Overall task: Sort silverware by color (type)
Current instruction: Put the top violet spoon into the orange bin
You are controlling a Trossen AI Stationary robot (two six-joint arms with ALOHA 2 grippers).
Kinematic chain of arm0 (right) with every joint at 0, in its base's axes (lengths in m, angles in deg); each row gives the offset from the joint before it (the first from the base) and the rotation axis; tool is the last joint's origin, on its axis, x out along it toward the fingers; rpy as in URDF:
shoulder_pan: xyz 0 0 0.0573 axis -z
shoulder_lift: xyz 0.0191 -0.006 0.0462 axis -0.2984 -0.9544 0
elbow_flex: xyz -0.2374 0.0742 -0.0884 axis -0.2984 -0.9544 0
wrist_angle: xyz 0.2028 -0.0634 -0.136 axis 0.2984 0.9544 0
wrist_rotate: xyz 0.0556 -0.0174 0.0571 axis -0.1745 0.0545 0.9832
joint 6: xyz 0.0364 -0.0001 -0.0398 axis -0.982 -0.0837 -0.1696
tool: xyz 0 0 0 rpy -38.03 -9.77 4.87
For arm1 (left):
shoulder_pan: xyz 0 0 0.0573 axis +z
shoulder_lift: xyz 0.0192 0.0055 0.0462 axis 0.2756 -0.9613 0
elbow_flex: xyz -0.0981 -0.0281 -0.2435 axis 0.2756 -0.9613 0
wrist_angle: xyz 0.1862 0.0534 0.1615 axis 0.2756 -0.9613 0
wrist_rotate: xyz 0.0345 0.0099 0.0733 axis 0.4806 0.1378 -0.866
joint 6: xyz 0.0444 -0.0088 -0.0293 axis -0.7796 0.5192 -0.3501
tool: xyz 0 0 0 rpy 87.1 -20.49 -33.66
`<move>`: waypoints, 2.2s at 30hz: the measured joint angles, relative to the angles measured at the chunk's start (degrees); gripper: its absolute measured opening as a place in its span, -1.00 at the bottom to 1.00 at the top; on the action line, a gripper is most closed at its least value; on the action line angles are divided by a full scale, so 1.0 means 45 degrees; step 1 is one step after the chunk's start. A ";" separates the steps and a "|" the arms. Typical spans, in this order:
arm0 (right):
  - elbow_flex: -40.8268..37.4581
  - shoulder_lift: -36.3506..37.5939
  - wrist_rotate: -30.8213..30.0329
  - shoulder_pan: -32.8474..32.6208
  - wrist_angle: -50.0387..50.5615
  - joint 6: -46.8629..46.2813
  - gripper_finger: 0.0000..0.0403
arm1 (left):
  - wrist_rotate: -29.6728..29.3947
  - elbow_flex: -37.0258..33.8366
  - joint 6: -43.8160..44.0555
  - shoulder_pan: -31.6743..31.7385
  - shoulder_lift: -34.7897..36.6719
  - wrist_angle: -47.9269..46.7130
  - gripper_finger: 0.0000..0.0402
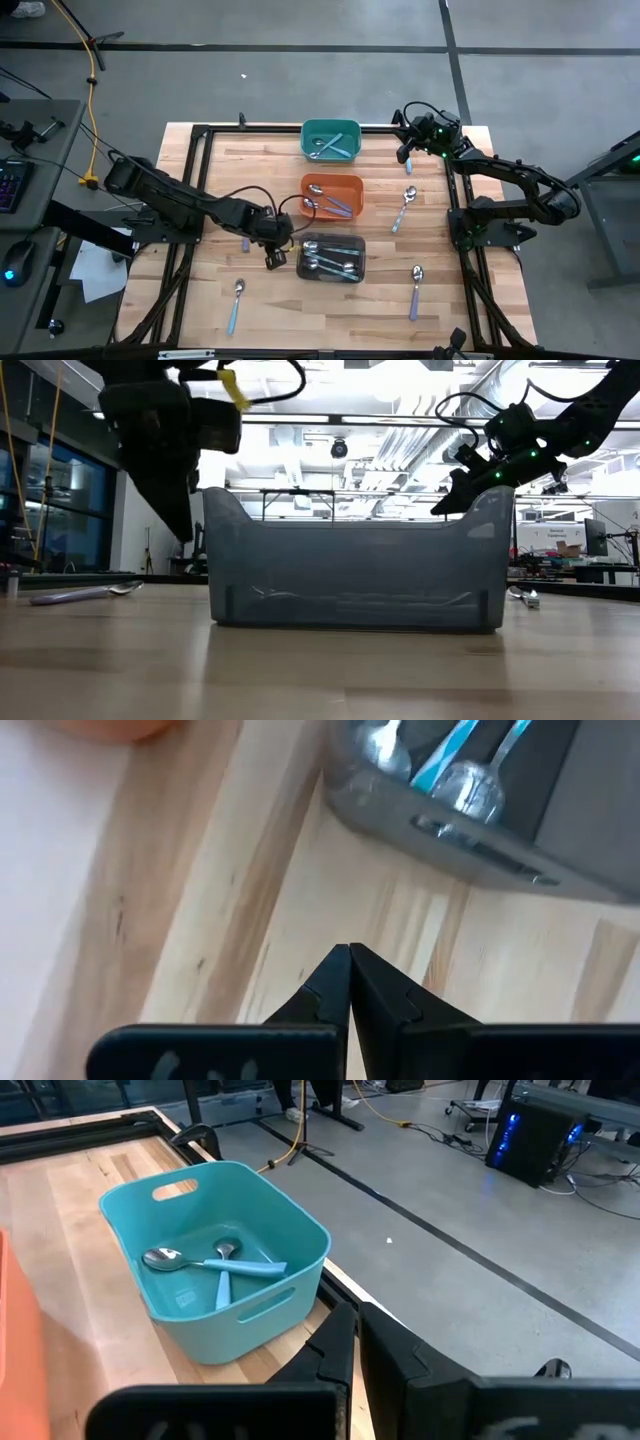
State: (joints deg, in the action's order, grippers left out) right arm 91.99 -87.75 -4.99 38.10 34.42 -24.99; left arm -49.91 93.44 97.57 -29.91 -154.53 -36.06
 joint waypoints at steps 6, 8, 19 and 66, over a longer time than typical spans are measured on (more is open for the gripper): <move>0.0000 0.0000 0.0000 0.0000 0.0000 0.0000 -0.98 | -0.0699 0.0015 0.1155 0.0217 0.0957 -0.1124 -1.00; 0.0000 0.0000 0.0000 0.0000 0.0000 0.0003 -0.98 | -0.0965 0.0015 0.1814 0.0312 0.1134 -0.1525 -1.00; 0.0000 0.0000 0.0004 0.0000 0.0005 -0.0002 -0.98 | -0.2140 0.0005 0.4295 0.0758 0.1233 -0.4255 -0.94; 0.0000 0.0000 0.0000 0.0000 -0.0420 0.0051 -0.98 | -0.2120 -0.2867 0.0823 0.2910 0.1587 -0.2153 -1.00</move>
State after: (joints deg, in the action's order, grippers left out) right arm 91.99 -87.75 -4.99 38.10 32.53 -24.77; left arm -59.45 80.54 101.28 -16.81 -147.39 -45.75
